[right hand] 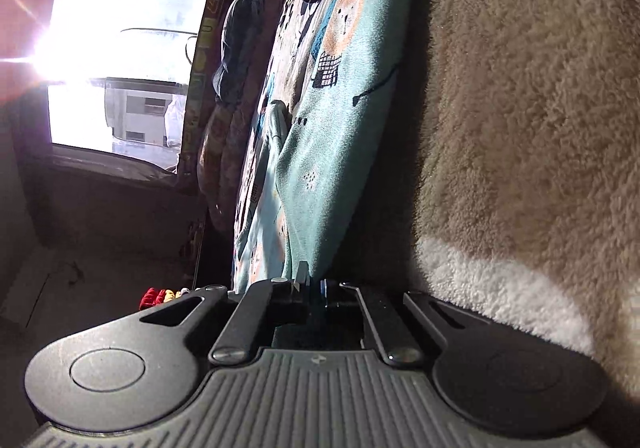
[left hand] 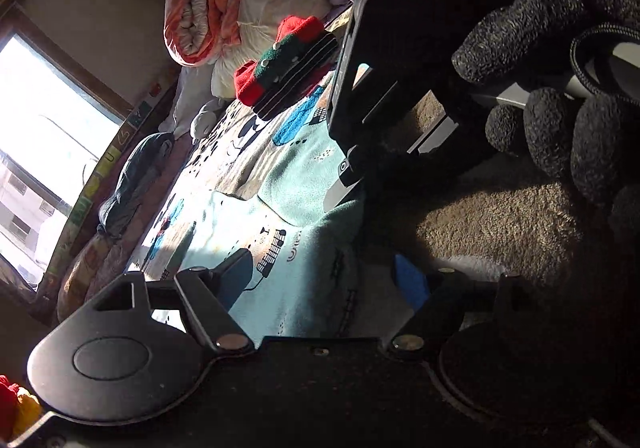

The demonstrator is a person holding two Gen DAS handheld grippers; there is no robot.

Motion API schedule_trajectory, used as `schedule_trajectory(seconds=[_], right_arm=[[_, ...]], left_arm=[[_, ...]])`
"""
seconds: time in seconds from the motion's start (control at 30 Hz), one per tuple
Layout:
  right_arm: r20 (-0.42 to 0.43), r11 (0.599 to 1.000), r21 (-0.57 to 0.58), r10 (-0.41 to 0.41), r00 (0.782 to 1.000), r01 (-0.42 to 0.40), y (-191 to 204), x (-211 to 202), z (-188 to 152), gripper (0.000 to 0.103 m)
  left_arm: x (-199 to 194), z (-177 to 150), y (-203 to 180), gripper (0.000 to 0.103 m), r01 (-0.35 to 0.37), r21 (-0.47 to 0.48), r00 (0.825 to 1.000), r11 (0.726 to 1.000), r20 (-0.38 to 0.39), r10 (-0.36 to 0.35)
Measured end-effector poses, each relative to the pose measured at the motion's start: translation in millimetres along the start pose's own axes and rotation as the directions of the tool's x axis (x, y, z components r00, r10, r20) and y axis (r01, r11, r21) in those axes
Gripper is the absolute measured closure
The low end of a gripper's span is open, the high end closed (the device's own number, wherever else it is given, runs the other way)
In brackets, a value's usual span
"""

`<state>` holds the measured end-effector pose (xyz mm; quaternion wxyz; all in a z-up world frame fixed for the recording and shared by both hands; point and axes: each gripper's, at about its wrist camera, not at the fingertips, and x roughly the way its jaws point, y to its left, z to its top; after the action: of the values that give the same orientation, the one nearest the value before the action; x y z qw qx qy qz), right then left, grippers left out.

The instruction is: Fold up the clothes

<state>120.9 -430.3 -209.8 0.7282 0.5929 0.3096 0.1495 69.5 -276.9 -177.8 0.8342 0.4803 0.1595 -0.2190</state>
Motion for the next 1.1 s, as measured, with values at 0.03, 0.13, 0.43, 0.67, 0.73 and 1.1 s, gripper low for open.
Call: schedule_trajectory(seconds=[0.03, 0.13, 0.43, 0.67, 0.73, 1.1], right_arm=[[-0.002, 1.000, 0.001, 0.004, 1.000, -0.004, -0.4, -0.5, 0.0, 0.099], [-0.009, 1.000, 0.005, 0.011, 1.000, -0.011, -0.8, 0.2, 1.4, 0.100], [-0.038, 0.998, -0.067, 0.005, 0.999, -0.007, 0.0, 3.5, 5.9, 0.101], [-0.050, 0.999, -0.022, 0.044, 0.998, -0.045, -2.8, -5.0, 17.4, 0.100], [0.001, 0.999, -0.001, 0.045, 0.999, -0.045, -4.6, -15.9, 21.9, 0.100], [0.137, 0.992, 0.034, -0.127, 0.982, 0.123, -10.9, -38.5, 62.3, 0.103]], left_arm=[[2.4, 0.1, -1.7, 0.036, -0.006, 0.016, 1.000, 1.000, -0.004, 0.006], [9.5, 0.5, -6.6, 0.045, -0.023, 0.065, 1.000, 0.998, -0.014, 0.024], [30.8, 1.8, -21.6, 0.088, -0.070, 0.212, 0.996, 0.975, -0.041, 0.080], [37.6, -0.1, -13.1, 0.092, -0.085, 0.218, 0.996, 0.972, -0.020, 0.091], [38.2, -0.1, -13.7, 0.093, -0.098, 0.224, 0.995, 0.970, -0.011, 0.103], [42.7, -2.7, -16.3, 0.095, -0.158, 0.238, 0.987, 0.958, 0.048, 0.151]])
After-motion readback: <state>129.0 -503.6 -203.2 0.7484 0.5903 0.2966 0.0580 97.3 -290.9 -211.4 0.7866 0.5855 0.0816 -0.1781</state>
